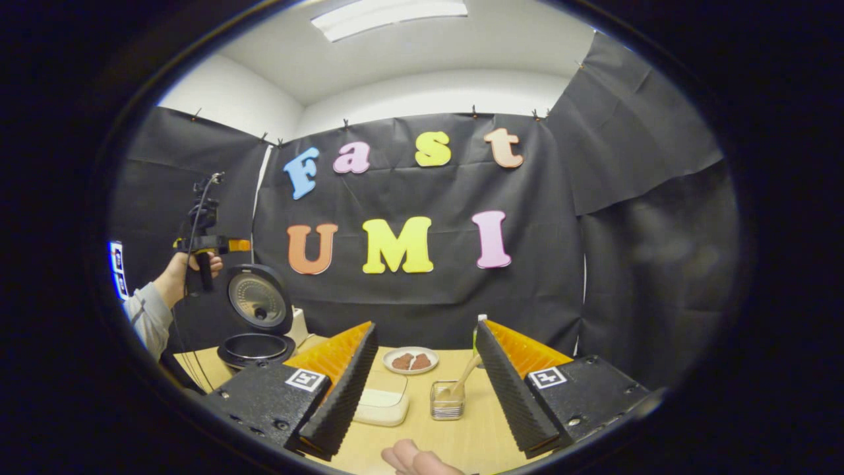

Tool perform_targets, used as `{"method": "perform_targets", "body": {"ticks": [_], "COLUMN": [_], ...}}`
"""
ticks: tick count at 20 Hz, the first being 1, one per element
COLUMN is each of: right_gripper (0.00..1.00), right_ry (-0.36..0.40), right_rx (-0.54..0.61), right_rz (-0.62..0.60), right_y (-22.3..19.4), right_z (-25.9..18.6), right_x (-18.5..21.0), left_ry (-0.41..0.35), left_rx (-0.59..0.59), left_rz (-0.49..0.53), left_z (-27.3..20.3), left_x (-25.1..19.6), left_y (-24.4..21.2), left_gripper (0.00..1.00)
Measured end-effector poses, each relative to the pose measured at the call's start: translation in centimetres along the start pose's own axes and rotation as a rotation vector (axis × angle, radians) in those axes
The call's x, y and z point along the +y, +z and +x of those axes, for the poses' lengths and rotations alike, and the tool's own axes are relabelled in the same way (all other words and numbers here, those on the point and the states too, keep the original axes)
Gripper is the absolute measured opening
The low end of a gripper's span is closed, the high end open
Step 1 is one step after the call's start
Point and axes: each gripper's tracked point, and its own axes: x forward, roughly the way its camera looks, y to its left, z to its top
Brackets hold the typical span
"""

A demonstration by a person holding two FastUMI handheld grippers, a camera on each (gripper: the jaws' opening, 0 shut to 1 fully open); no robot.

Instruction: Close the left gripper, press the button to open the rice cooker; take a wooden spoon from the chopstick holder with the right hand, scoop a spoonful of rice and pour it into the rice cooker, then put the wooden spoon back into the chopstick holder.

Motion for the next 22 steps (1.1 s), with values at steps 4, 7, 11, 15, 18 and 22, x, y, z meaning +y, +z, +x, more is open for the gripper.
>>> {"method": "perform_targets", "body": {"ticks": [4, 7, 11, 15, 18, 22], "right_gripper": [0.97, 0.92, 0.92, 0.97, 0.96, 0.96], "right_ry": [-0.023, -0.025, -0.005, 0.007, 0.008, 0.015], "right_rx": [0.009, 0.025, 0.018, 0.021, 0.041, 0.051], "right_rz": [0.01, -0.006, -0.005, -0.013, -0.014, 0.012], "right_y": [-0.7, -1.3, -0.9, -1.8, -3.1, -4.1], "right_z": [-0.6, -1.0, -1.9, -3.5, -4.6, -6.3], "right_x": [-0.5, -0.2, 1.3, 2.6, 3.2, 3.7], "left_ry": [0.047, 0.113, 0.095, 0.085, 0.064, 0.056], "left_rx": [0.064, 0.193, 0.197, 0.215, 0.234, 0.26], "left_rz": [-0.017, 0.026, 0.01, 0.015, 0.014, 0.022], "left_z": [3.7, 4.9, 3.6, 0.7, -1.6, -4.9], "left_x": [1.4, 3.1, 2.5, 1.7, 1.0, 0.2], "left_y": [-2.1, -5.7, -5.5, -6.2, -7.4, -9.3], "left_gripper": [0.94, 0.94, 0.98, 0.97, 0.97, 0.97]}}
